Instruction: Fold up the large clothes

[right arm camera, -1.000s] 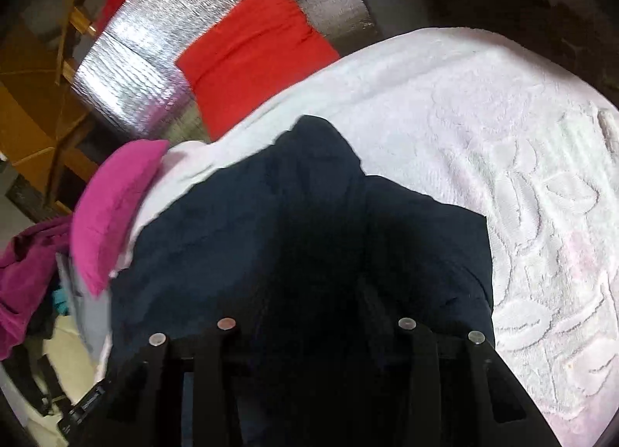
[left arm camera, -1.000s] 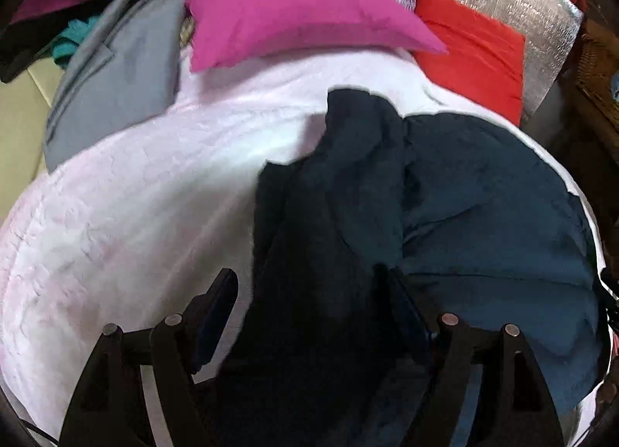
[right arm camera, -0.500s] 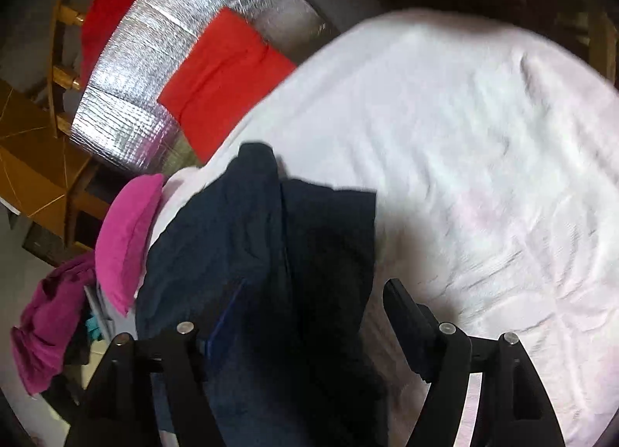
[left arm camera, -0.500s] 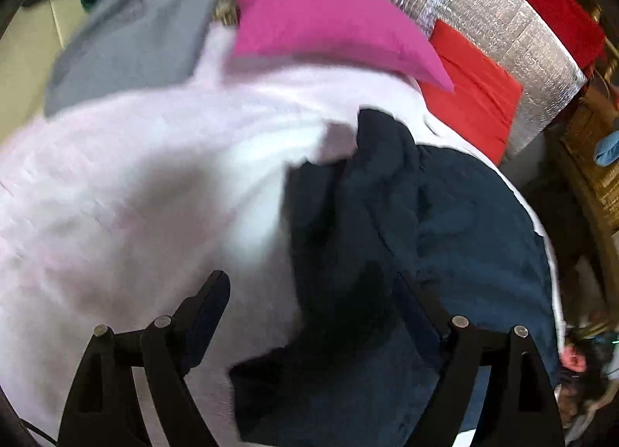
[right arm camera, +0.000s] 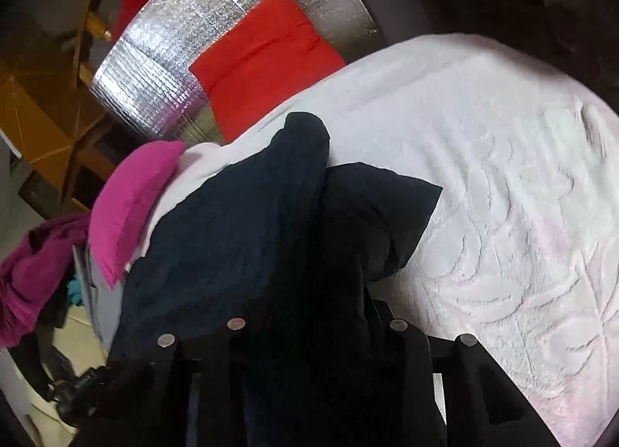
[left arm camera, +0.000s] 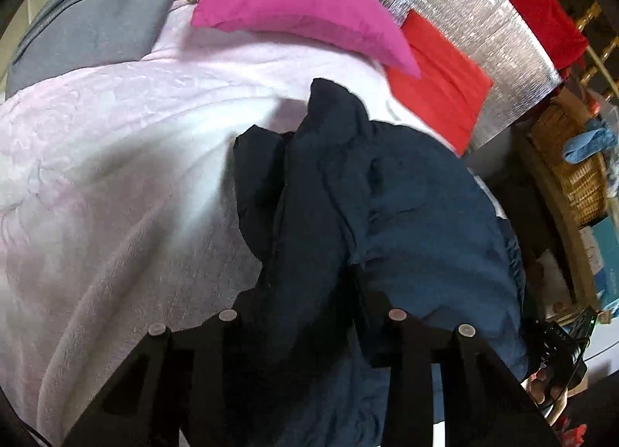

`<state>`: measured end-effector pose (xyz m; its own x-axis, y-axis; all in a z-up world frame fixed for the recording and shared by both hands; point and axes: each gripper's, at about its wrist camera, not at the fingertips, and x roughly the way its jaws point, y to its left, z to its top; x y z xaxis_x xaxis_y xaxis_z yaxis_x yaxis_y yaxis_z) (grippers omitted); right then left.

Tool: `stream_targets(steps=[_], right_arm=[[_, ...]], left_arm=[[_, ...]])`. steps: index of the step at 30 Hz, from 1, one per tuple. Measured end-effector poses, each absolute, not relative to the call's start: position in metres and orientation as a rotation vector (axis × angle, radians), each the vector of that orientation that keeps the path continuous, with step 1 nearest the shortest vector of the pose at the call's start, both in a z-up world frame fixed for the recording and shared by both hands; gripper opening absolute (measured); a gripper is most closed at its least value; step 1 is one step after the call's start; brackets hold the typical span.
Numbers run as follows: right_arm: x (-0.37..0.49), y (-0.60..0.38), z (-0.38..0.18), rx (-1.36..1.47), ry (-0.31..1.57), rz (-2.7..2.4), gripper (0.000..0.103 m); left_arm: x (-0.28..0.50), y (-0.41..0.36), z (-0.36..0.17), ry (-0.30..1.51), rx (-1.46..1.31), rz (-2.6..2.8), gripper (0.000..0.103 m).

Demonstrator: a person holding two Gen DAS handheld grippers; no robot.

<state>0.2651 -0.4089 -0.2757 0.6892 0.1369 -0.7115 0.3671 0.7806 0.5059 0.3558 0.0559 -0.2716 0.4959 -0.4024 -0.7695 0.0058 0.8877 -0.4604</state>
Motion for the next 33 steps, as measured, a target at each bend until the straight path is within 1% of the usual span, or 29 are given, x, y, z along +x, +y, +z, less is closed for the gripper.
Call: stream_targets(steps=[1,3,4,5,6,7,8,11,17,23,27,28,30,33], right_arm=[[0.266,-0.409,-0.283,0.672,0.841,-0.162,0.042],[0.267,-0.413,-0.297,0.706,0.884,-0.178,0.049],[0.265,-0.414,-0.297,0.722,0.886,-0.180,0.050],[0.263,-0.415,-0.292,0.736,0.882,-0.177,0.051],[0.259,-0.416,-0.284,0.740,0.871,-0.174,0.057],[0.256,-0.416,-0.278,0.732,0.856,-0.178,0.065],[0.251,-0.416,-0.270,0.711,0.837,-0.189,0.068],[0.232,-0.411,-0.247,0.626,0.779,-0.217,0.068],[0.198,-0.400,-0.216,0.615,0.704,-0.162,0.068],[0.158,-0.365,-0.197,0.536,0.678,-0.123,0.068],[0.124,-0.337,-0.183,0.488,0.661,-0.102,0.070],[0.116,-0.330,-0.180,0.475,0.655,-0.103,0.070],[0.108,-0.318,-0.175,0.457,0.646,-0.102,0.073],[0.083,-0.296,-0.161,0.419,0.625,-0.119,0.076]], left_arm=[[0.356,0.054,-0.273,1.038,-0.416,-0.242,0.044],[0.356,0.053,-0.271,1.037,-0.397,-0.221,0.047],[0.355,0.053,-0.267,1.027,-0.378,-0.209,0.048],[0.354,0.051,-0.263,1.017,-0.361,-0.202,0.052],[0.350,0.050,-0.258,1.002,-0.342,-0.195,0.055],[0.348,0.052,-0.253,0.982,-0.326,-0.188,0.061],[0.343,0.052,-0.246,0.953,-0.304,-0.177,0.065],[0.326,0.049,-0.224,0.862,-0.221,-0.153,0.072],[0.286,0.037,-0.204,0.789,-0.072,-0.117,0.075],[0.246,0.026,-0.184,0.741,0.024,-0.085,0.078],[0.212,0.014,-0.169,0.714,0.106,-0.026,0.079],[0.201,0.013,-0.164,0.707,0.115,-0.021,0.080],[0.182,0.008,-0.155,0.690,0.135,-0.015,0.087],[0.151,0.003,-0.136,0.643,0.164,-0.014,0.088]])
